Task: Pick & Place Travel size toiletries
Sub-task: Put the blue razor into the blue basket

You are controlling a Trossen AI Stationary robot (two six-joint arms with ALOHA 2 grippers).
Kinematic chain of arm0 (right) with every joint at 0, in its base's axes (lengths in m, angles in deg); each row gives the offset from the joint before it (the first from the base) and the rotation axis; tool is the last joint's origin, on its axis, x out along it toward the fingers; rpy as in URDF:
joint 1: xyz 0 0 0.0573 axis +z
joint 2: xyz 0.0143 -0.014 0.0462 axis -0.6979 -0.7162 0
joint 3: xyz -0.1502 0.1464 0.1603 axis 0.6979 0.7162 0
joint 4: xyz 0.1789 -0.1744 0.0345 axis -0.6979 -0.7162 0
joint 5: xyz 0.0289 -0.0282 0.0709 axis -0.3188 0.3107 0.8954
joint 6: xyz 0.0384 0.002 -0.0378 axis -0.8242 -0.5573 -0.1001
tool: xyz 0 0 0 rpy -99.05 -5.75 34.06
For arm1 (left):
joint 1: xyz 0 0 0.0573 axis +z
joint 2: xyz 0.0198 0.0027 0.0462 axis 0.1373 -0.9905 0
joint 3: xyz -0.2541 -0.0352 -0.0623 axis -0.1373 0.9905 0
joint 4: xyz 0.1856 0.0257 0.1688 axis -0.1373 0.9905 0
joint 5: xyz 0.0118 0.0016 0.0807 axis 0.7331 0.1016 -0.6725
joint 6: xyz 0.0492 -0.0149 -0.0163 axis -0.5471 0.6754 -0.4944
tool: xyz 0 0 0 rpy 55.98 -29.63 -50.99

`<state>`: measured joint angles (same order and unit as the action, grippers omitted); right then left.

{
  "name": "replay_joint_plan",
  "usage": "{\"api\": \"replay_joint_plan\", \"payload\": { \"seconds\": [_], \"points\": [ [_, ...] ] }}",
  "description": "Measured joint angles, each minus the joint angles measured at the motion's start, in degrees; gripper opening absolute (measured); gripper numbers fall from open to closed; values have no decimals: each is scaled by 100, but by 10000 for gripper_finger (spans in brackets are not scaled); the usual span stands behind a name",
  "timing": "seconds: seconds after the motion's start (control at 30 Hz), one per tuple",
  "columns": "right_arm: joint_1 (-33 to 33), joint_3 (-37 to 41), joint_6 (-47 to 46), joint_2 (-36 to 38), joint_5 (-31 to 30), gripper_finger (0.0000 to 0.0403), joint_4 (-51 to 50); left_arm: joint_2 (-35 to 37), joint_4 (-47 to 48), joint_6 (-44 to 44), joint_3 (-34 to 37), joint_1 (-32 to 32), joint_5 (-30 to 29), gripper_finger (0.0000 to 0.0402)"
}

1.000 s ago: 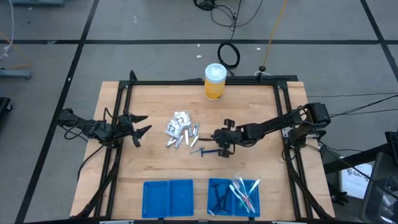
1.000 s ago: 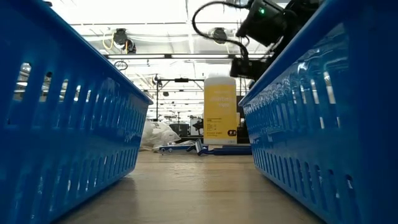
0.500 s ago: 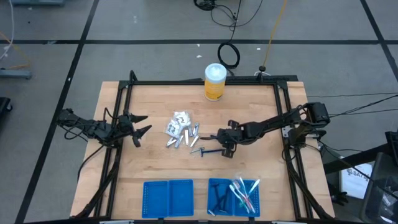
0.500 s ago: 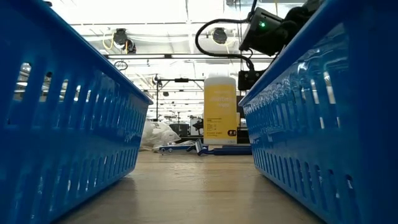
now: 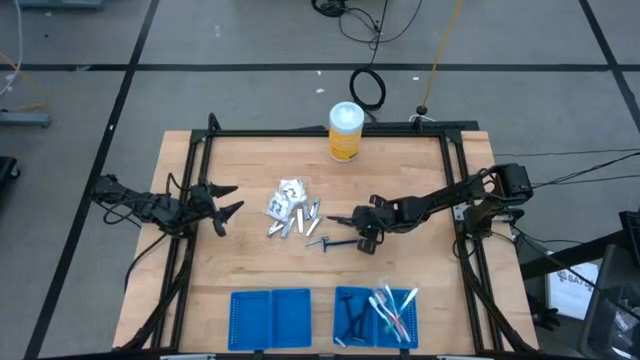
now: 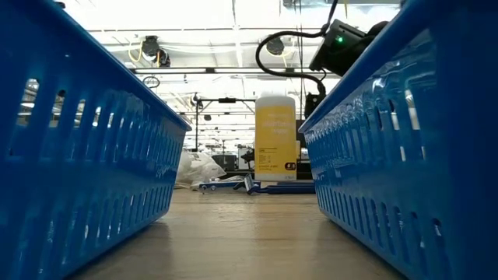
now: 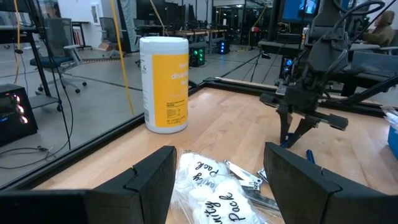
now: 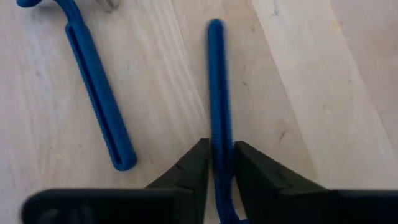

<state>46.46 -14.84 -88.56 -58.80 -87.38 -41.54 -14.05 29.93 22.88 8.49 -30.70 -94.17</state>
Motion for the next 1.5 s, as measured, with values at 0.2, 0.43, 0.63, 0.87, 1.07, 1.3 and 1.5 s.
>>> {"api": "replay_joint_plan", "payload": {
  "seconds": [0.2, 0.43, 0.63, 0.87, 1.07, 1.3, 1.5],
  "points": [
    [-22, 16, 171, -9, 5, 19, 23, 0, 0, -2, 0, 0, 0, 239],
    [-20, 36, 467, 31, 45, 28, 429, 0, -1, 0, 2, 0, 0, 239],
    [51, 44, 805, 350, 5, 21, 1307, 0, -2, -2, 2, 0, 0, 239],
    [238, 42, 1442, 819, 348, 21, 2486, 0, -2, -2, 1, 0, 0, 239],
    [349, 35, 1616, 946, 1350, 21, 3319, 0, -5, 0, 0, 0, -2, 239],
    [761, 31, 1691, 946, 1981, 21, 3582, 0, -2, 0, 0, 0, 0, 239],
    [1341, 31, 2034, 946, 2474, 21, 3787, -1, -2, -2, 0, 0, 0, 239]
  ]
}}
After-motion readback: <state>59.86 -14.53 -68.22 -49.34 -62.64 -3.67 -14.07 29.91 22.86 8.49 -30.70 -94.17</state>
